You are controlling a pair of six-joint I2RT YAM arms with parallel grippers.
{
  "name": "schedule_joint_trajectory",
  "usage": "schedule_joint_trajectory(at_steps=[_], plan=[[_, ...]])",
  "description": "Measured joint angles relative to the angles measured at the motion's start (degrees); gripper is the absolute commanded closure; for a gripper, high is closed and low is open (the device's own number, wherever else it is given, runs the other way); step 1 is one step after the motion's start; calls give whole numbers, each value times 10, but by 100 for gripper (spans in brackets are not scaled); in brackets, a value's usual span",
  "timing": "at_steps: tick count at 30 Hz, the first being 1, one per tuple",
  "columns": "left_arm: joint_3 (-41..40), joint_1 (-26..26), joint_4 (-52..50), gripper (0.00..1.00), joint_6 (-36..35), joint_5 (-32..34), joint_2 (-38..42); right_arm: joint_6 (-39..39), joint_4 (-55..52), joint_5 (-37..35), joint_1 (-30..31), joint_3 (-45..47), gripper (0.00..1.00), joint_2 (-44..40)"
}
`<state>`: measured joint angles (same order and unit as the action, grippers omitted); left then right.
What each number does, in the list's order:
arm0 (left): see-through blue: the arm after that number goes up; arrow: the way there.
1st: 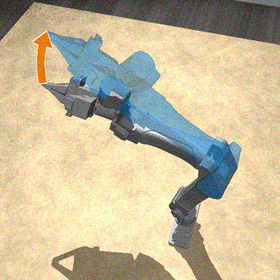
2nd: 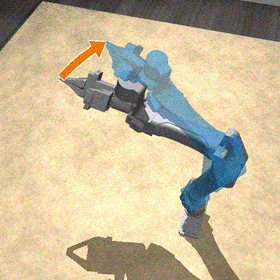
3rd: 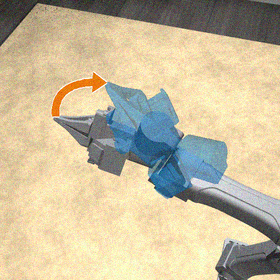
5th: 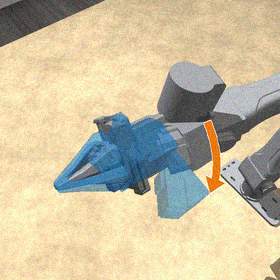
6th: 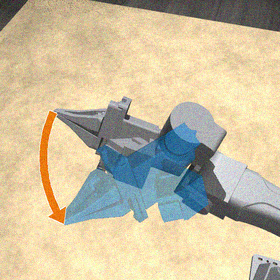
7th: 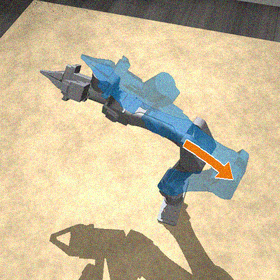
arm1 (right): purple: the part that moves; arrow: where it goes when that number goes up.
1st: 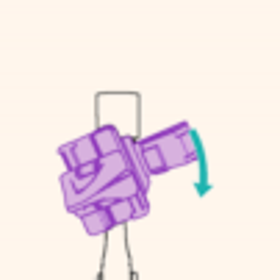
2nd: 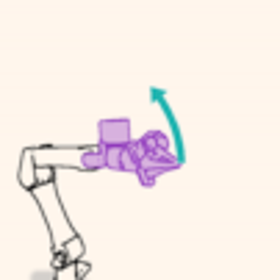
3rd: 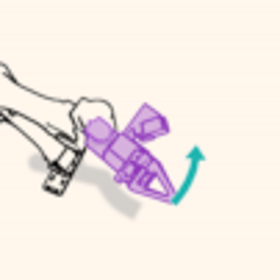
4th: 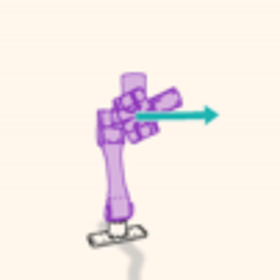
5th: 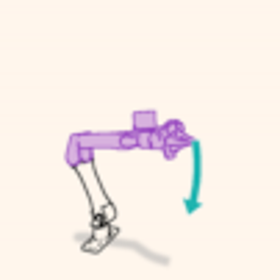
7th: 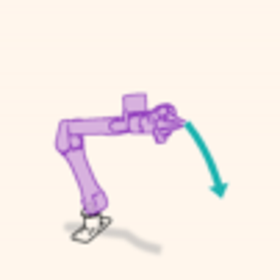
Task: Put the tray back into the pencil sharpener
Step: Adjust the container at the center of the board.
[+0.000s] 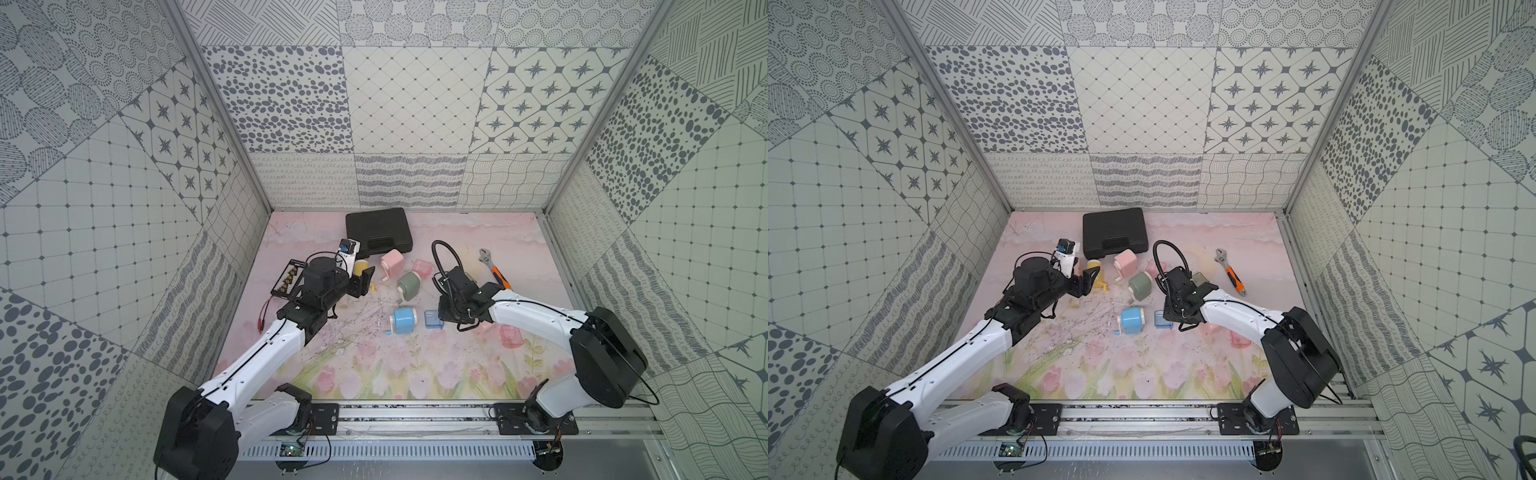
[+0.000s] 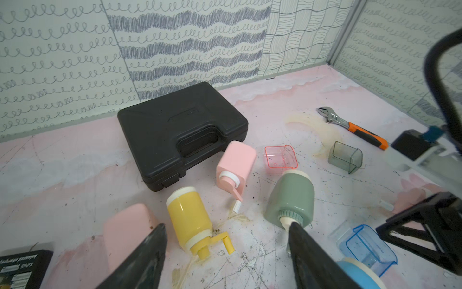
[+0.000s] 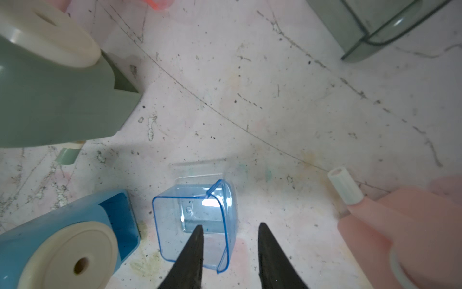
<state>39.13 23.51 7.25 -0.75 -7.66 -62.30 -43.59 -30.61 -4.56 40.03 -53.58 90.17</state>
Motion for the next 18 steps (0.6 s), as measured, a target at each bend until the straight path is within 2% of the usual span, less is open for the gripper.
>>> schedule_joint_trajectory(at_steps=[8,13,18], plan=[[34,17,-30,26,-63,-112,-44,27,12,31,0,-12,79,52],[55,58,-76,24,-119,-153,-70,38,14,43,6,-12,81,58],[84,105,-145,20,-180,-160,-103,38,22,54,17,1,80,45]])
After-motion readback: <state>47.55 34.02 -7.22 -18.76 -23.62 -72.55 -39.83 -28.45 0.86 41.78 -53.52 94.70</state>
